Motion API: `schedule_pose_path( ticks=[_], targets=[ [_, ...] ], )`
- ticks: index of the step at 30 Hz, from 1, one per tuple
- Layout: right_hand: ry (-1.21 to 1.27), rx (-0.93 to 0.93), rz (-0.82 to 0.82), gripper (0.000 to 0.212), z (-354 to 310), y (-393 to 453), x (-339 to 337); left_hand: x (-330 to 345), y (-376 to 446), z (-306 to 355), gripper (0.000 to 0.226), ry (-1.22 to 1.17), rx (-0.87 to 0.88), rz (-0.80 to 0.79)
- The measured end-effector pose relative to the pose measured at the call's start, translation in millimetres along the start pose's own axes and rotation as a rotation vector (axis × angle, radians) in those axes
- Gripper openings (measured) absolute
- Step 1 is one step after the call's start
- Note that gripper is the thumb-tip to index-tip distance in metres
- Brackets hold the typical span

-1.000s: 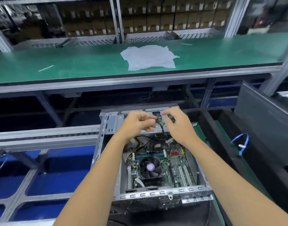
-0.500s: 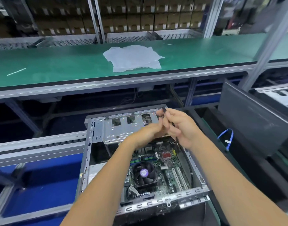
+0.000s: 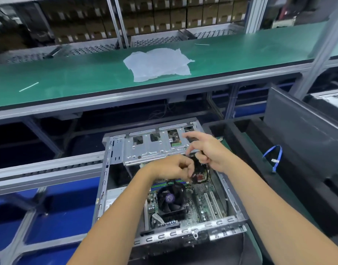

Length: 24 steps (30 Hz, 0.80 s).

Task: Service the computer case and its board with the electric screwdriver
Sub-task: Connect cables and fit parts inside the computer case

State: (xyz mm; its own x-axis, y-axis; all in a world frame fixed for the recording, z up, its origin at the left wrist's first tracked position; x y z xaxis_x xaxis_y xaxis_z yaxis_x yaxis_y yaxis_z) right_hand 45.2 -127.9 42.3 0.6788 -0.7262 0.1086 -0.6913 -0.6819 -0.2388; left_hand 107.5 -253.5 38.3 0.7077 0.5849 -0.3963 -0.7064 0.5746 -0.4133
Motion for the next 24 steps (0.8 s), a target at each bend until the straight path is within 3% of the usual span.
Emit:
schedule_pose_path(
  ticks=[4,8,11,13,16,20,24],
  targets=[
    [-0.187,0.111,-0.038,0.036,4.0,6.3,9.4,-6.5,-4.5,4.6,0.013,-0.165,0.118,0.222],
    [-0.293,0.164,-0.126,0.047,8.8,0.6,7.9,0.3,1.2,0.6,0.012,-0.292,0.209,0.359],
    [-0.391,0.202,-0.178,0.043,15.4,-5.6,4.9,-0.2,1.6,-6.0,0.008,-0.598,0.256,0.543],
    [-0.401,0.228,-0.212,0.049,19.9,-6.9,9.6,-2.7,3.0,-3.5,0.009,-0.708,0.311,0.549],
    [-0.345,0.237,-0.249,0.056,26.2,-4.6,21.3,-10.9,3.4,9.6,0.013,-0.667,0.404,0.499],
    [-0.363,0.132,-0.115,0.024,24.2,1.2,25.5,-24.8,-1.7,16.9,0.011,-0.572,0.401,0.492],
    [-0.241,0.084,-0.087,0.007,14.6,0.0,22.7,-35.4,-15.0,4.7,0.010,-0.527,0.371,0.485]
  ],
)
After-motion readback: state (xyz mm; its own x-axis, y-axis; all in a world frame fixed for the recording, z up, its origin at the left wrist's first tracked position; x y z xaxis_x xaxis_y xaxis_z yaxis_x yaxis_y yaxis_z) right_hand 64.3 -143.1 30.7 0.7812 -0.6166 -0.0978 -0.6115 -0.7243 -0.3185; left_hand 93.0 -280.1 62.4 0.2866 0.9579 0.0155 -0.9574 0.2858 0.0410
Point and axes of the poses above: each hand's wrist, its own y-axis towards the middle knuckle, its own x-axis out of the palm, z = x × y, the point moved 3 cm from there along y, towards the middle knuckle, and after that the axes turned 10 degrees about -z, right-handed, at the moved point
